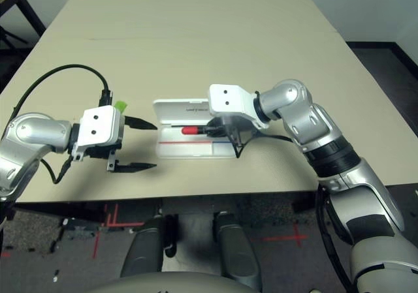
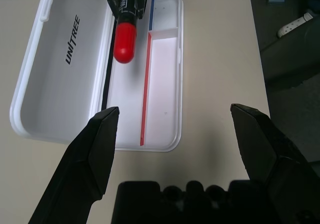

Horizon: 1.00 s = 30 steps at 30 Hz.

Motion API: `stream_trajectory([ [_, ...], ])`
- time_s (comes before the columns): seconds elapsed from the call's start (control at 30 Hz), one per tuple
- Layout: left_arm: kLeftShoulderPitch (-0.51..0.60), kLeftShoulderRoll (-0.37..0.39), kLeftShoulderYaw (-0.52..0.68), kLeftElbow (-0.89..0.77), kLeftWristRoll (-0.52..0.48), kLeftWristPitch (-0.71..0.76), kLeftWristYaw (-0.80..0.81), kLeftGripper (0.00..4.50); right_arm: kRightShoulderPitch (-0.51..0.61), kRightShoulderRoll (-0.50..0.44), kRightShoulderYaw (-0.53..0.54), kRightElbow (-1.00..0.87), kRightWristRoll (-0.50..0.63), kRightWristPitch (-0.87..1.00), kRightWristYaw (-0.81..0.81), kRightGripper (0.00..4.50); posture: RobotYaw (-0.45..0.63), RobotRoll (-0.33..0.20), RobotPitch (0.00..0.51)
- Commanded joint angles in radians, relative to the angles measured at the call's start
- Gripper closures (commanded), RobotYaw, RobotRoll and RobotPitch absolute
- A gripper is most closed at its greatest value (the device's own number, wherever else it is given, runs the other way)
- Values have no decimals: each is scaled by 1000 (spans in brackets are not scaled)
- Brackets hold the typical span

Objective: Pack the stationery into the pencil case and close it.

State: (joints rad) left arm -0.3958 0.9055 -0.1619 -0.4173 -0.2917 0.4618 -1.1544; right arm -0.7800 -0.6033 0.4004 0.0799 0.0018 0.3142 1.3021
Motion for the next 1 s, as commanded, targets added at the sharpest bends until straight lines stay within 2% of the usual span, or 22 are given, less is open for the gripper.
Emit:
stream_trajectory([
  [0.03,11,-4,-13,-7,10,-6,5,0,-11,18,18,15,-26,-23,-23,3998,-32,0,155],
  [0.5,33,-2,-10,-7,15,-19,11,0,-12,71,28,66,-60,-90,-51,3998,-23,0,154],
  [0.63,38,-2,-9,-8,16,-21,12,0,-16,70,15,59,-39,-89,-34,2559,-22,0,155],
  [0.83,45,1,-6,-6,18,-26,10,0,-11,27,-36,7,69,-12,61,238,-18,0,155],
  [0.87,47,2,-5,-5,18,-27,9,0,-7,12,-47,-7,95,10,81,40,-17,0,155],
  [1.0,55,9,3,-5,15,-29,6,0,44,-89,-113,-75,221,112,183,40,-15,0,153],
])
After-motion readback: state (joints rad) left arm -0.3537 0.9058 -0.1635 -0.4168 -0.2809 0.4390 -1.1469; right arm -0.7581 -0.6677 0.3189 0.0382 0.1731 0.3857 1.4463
